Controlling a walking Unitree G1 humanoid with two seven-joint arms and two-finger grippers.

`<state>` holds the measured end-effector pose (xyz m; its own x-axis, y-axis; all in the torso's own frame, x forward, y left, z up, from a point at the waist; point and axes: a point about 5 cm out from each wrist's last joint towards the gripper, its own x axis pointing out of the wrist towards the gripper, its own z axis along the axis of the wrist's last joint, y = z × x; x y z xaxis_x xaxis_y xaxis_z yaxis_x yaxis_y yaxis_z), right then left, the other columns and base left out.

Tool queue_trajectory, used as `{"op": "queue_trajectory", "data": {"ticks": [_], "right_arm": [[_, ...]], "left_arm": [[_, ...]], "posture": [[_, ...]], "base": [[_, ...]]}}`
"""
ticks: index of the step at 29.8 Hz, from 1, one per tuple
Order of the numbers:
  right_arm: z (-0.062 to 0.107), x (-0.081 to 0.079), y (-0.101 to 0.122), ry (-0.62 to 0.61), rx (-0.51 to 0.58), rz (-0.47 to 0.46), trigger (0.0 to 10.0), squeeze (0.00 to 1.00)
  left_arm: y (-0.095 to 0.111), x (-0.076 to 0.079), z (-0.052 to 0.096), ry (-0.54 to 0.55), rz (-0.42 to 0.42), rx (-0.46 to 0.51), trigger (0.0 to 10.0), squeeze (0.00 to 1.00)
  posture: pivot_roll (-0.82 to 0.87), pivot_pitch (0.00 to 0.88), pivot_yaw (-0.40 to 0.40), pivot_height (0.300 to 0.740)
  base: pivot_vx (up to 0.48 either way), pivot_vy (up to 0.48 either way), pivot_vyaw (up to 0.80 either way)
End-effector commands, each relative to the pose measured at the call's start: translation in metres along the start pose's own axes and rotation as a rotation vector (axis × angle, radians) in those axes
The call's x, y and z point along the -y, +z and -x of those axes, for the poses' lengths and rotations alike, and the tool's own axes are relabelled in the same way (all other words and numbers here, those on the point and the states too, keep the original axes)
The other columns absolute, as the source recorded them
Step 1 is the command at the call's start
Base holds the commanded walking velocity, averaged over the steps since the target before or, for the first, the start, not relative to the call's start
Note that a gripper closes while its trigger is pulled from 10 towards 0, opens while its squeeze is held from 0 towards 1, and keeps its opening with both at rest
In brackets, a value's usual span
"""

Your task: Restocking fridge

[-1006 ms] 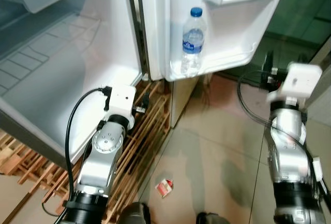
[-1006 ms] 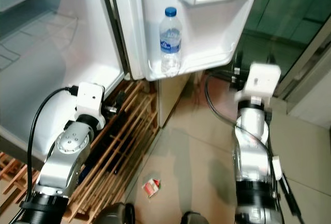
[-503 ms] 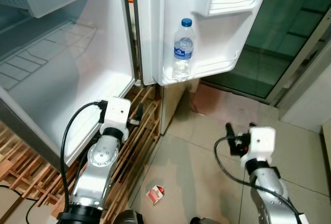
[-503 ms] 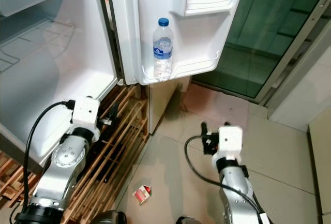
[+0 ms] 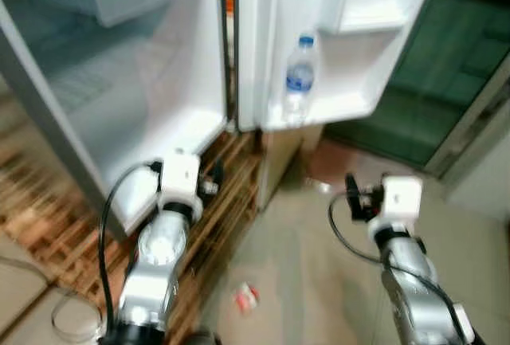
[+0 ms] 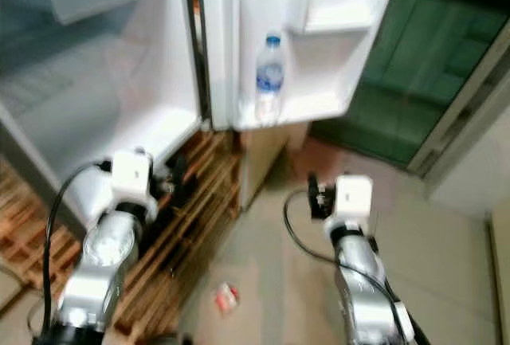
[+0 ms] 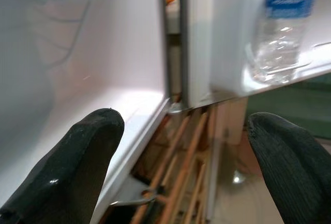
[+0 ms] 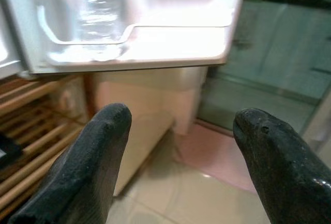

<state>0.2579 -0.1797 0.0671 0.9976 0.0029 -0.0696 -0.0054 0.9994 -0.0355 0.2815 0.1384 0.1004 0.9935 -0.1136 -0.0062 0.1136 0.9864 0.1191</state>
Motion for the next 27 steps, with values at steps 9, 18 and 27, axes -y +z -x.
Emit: {"op": "queue_trajectory", "data": {"ticks": [9, 18, 27], "right_arm": [[-0.003, 0.005, 0.0, -0.011, -0.013, 0.025, 10.0, 0.0], [-0.002, -0.003, 0.0, 0.031, -0.005, 0.041, 10.0, 0.0], [-0.007, -0.004, -0.001, 0.043, -0.008, 0.052, 10.0, 0.0]], "left_arm": [[0.005, 0.013, -0.009, -0.044, 0.016, 0.013, 10.0, 0.0], [0.002, 0.012, -0.017, -0.027, -0.005, -0.012, 10.0, 0.0], [0.0, 0.011, -0.021, -0.001, -0.061, -0.032, 10.0, 0.0]], "posture": [[0.08, 0.008, -0.016, 0.74], [0.08, 0.004, -0.009, 0.74], [0.08, 0.0, -0.008, 0.74]], "base": [[0.0, -0.48, 0.76], [0.0, -0.48, 0.73], [0.0, -0.48, 0.71]]}}
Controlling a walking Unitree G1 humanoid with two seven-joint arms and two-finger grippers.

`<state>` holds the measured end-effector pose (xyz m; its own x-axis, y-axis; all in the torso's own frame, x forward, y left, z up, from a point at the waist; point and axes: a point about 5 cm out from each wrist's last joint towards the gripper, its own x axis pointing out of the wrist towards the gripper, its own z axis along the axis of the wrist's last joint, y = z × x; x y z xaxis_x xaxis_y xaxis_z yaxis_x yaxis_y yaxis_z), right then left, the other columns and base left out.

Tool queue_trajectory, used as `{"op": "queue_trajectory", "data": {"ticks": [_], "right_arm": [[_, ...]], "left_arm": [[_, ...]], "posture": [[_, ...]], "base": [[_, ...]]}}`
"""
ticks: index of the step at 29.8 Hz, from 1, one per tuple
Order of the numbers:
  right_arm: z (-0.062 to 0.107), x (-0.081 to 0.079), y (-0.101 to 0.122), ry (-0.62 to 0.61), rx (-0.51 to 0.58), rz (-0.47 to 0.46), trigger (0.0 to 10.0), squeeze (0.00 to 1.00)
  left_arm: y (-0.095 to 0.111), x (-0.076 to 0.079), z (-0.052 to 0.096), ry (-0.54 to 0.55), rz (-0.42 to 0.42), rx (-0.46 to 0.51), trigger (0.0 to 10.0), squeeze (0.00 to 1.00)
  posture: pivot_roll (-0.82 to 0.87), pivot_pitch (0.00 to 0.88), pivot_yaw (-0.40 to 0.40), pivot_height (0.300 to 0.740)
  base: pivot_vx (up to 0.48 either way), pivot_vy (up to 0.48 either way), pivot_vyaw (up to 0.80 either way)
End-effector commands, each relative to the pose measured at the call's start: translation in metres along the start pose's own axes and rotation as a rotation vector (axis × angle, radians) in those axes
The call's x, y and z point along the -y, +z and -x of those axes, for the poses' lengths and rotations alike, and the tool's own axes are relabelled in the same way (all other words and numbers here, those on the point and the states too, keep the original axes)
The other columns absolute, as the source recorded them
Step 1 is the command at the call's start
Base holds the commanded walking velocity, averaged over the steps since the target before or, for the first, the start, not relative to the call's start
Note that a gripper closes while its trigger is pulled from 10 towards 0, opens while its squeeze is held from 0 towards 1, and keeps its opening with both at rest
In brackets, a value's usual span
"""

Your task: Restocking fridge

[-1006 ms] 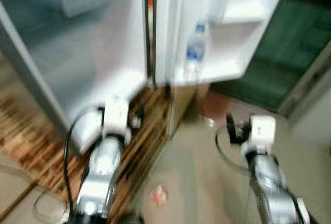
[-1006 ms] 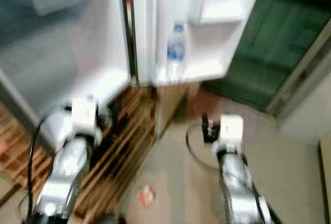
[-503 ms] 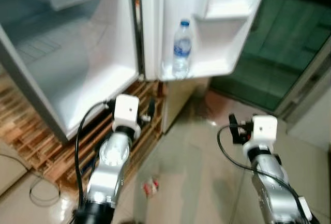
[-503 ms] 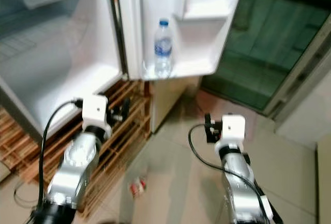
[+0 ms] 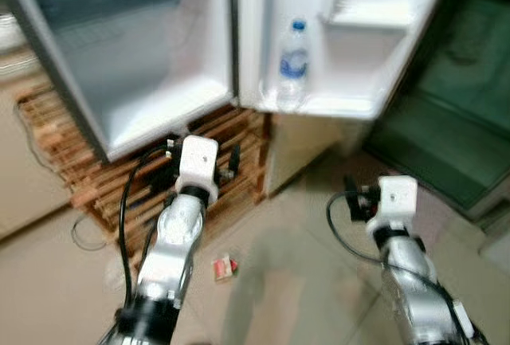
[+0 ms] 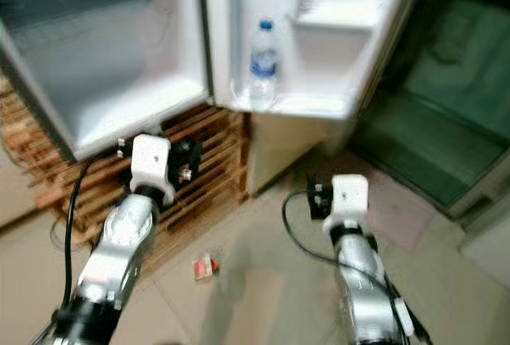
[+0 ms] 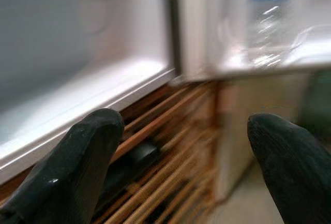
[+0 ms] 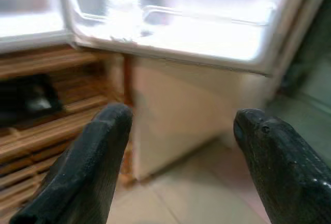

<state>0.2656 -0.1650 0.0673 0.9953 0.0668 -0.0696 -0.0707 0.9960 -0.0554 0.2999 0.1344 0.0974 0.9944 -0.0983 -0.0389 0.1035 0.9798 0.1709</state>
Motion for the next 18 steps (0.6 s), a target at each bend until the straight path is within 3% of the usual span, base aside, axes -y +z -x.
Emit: {"op": "queue_trajectory", "data": {"ticks": [1, 18], "right_arm": [[0.0011, 0.0106, -0.0026, -0.019, -0.013, 0.028, 10.0, 0.0], [-0.0081, 0.0016, 0.0024, 0.029, 0.018, 0.057, 10.0, 0.0]], "left_arm": [[0.0018, 0.0074, -0.0031, 0.003, -0.021, -0.007, 10.0, 0.0], [0.0045, 0.0039, -0.01, 0.044, -0.016, -0.003, 10.0, 0.0]], "posture": [[0.08, 0.0, -0.009, 0.74], [0.09, 0.0, -0.008, 0.74]], "base": [[0.0, -0.461, 0.71], [0.0, -0.44, 0.68]]}}
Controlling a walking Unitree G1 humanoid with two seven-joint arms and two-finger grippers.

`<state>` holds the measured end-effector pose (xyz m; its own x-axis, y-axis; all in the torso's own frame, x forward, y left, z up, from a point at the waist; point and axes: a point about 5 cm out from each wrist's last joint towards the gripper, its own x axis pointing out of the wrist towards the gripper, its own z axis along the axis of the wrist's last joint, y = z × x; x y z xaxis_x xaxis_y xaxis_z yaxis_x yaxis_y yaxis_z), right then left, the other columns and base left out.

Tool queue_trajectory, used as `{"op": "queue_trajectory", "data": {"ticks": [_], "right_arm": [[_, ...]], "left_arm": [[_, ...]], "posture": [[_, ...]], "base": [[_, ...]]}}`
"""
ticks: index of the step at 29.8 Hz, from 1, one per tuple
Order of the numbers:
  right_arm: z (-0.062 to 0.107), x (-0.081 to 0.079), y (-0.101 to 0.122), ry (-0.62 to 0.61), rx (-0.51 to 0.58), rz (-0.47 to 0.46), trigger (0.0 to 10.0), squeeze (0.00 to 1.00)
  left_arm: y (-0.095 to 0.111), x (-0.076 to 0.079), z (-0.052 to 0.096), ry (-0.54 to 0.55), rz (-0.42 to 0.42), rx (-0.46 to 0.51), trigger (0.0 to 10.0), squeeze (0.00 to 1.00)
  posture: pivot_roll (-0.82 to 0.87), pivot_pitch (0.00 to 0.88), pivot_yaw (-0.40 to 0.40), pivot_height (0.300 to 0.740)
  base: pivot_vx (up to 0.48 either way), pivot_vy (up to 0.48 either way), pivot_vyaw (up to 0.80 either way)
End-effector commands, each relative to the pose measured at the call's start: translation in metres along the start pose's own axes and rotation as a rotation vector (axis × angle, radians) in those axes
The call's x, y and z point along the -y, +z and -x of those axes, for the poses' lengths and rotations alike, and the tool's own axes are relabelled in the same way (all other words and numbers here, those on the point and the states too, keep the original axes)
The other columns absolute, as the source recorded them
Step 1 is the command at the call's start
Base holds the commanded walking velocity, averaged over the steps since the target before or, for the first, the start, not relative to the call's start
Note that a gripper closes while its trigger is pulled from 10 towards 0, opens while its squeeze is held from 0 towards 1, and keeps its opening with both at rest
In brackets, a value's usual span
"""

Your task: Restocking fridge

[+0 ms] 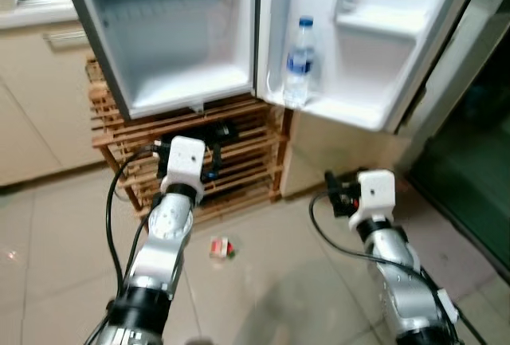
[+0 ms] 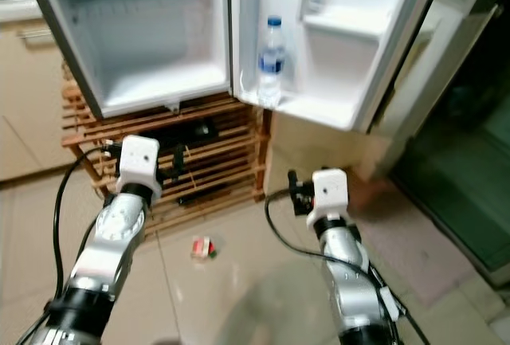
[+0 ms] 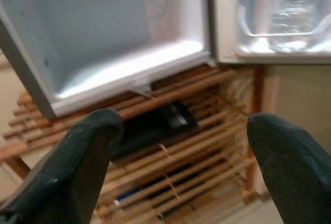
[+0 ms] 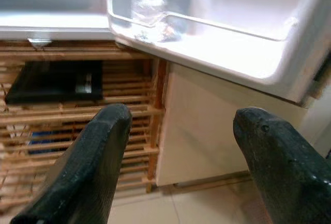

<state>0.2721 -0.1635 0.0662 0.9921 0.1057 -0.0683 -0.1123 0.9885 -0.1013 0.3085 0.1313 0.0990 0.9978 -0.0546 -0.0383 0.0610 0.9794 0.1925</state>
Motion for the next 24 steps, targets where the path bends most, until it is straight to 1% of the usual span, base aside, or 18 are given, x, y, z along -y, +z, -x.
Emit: {"op": "queue_trajectory", "data": {"ticks": [1, 11, 20, 23, 24], "right_arm": [[-0.0018, 0.0029, 0.0037, -0.01, 0.017, 0.007, 10.0, 0.0], [-0.0061, 0.0047, 0.0096, -0.02, 0.038, 0.006, 10.0, 0.0], [-0.0061, 0.0035, 0.0097, -0.021, 0.039, 0.007, 10.0, 0.0], [-0.0055, 0.0032, 0.0094, -0.031, 0.039, 0.008, 10.0, 0.0], [-0.0051, 0.0039, 0.0085, -0.038, 0.033, 0.015, 10.0, 0.0]], "left_arm": [[0.0021, 0.0017, -0.0012, 0.002, 0.006, 0.004, 10.0, 0.0], [0.0056, -0.0056, -0.0048, 0.031, 0.007, 0.018, 10.0, 0.0], [0.0051, -0.0041, -0.0047, 0.022, -0.011, 0.02, 10.0, 0.0], [0.0055, -0.0031, -0.0048, 0.016, -0.016, 0.024, 10.0, 0.0], [0.0055, -0.0003, -0.0046, -0.002, -0.015, 0.027, 10.0, 0.0]], "posture": [[0.09, 0.0, -0.008, 0.74], [0.1, 0.0, -0.02, 0.74], [0.1, 0.0, -0.018, 0.74], [0.1, 0.0, -0.018, 0.74], [0.1, 0.0, -0.018, 0.74]], "base": [[0.0, -0.412, 0.68], [0.257, -0.403, 0.66], [0.263, -0.398, 0.66], [0.0, -0.425, 0.64], [0.0, -0.454, 0.0]]}}
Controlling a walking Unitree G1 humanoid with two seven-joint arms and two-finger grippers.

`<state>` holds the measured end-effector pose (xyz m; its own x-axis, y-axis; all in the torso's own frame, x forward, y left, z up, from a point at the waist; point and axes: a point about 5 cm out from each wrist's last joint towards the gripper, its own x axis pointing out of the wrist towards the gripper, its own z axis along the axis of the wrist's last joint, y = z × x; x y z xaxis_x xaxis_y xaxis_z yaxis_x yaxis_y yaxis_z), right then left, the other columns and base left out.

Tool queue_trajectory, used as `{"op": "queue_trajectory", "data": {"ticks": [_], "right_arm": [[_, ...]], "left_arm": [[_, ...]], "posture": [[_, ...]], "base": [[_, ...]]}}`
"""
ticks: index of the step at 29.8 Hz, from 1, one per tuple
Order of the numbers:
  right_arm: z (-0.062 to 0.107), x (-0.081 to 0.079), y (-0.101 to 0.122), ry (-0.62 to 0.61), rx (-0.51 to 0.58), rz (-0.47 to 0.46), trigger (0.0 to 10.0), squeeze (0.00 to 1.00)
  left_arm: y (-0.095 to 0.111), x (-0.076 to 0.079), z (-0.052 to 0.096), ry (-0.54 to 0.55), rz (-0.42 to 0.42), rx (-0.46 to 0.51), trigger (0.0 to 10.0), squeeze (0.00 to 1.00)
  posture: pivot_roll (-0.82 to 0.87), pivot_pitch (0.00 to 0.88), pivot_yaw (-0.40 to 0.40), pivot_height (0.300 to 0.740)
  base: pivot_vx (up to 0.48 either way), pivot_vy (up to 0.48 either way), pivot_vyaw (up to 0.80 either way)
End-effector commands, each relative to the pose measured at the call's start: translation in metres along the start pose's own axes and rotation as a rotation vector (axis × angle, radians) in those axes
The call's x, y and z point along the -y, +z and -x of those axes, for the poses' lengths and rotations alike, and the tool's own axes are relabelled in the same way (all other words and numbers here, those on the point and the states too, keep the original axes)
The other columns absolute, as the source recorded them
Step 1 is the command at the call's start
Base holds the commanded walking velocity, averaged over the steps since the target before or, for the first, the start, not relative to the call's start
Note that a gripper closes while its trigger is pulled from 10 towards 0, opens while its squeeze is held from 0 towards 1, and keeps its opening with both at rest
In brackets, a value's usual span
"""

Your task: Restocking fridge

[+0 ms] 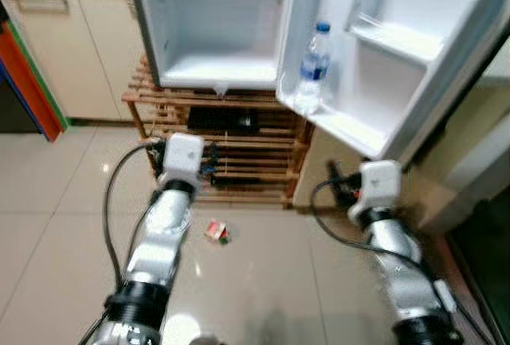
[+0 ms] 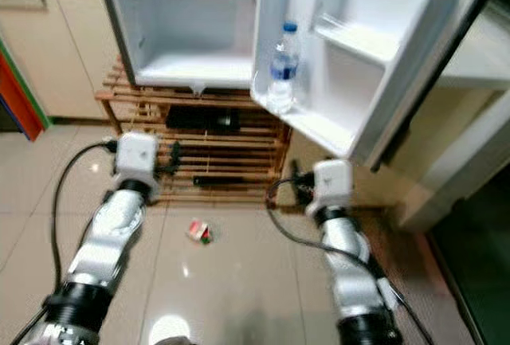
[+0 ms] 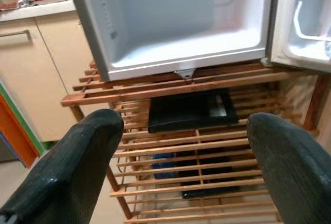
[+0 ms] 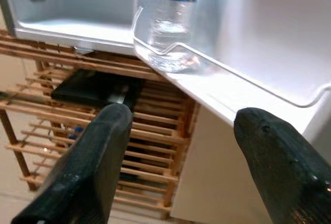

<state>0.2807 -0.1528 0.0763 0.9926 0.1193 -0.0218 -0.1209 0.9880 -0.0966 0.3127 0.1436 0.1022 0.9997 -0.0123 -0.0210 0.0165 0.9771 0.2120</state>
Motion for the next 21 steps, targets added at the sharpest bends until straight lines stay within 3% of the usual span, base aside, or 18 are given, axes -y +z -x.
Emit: {"op": "queue_trajectory", "data": {"ticks": [1, 5, 8, 12, 15, 18, 21], "right_arm": [[0.004, 0.012, -0.003, -0.046, -0.014, 0.02, 10.0, 0.0], [0.01, 0.015, -0.008, -0.051, -0.029, 0.021, 10.0, 0.0], [0.02, 0.019, -0.021, -0.059, -0.086, 0.02, 10.0, 0.0], [0.035, 0.037, -0.051, -0.125, -0.24, 0.059, 10.0, 0.0], [0.032, 0.048, -0.053, -0.186, -0.255, 0.08, 10.0, 0.0], [0.02, 0.067, -0.048, -0.261, -0.252, 0.145, 10.0, 0.0], [0.008, 0.079, -0.036, -0.294, -0.221, 0.148, 10.0, 0.0]], "left_arm": [[0.005, 0.012, -0.001, -0.047, 0.004, 0.019, 10.0, 0.0], [0.005, 0.019, 0.002, -0.083, -0.016, 0.021, 10.0, 0.0], [0.007, 0.019, 0.003, -0.08, 0.019, 0.041, 10.0, 0.0], [0.008, 0.018, 0.003, -0.078, 0.031, 0.043, 10.0, 0.0], [0.006, 0.016, 0.002, -0.07, 0.035, 0.035, 10.0, 0.0], [0.007, 0.016, 0.001, -0.074, 0.034, 0.034, 10.0, 0.0], [0.009, 0.016, 0.001, -0.095, 0.044, 0.051, 10.0, 0.0]], "posture": [[0.1, 0.0, -0.018, 0.74], [0.1, 0.001, -0.018, 0.74], [0.09, 0.004, -0.018, 0.74], [0.09, 0.008, -0.009, 0.74], [0.08, 0.007, -0.005, 0.74], [0.08, 0.007, -0.001, 0.74], [0.1, 0.001, -0.004, 0.74]], "base": [[0.0, -0.454, 0.0], [0.0, -0.458, 0.0], [0.0, -0.469, 0.0], [0.0, -0.114, 0.0], [0.0, 0.0, 0.0], [0.0, 0.0, 0.0], [0.0, 0.087, 0.0]]}}
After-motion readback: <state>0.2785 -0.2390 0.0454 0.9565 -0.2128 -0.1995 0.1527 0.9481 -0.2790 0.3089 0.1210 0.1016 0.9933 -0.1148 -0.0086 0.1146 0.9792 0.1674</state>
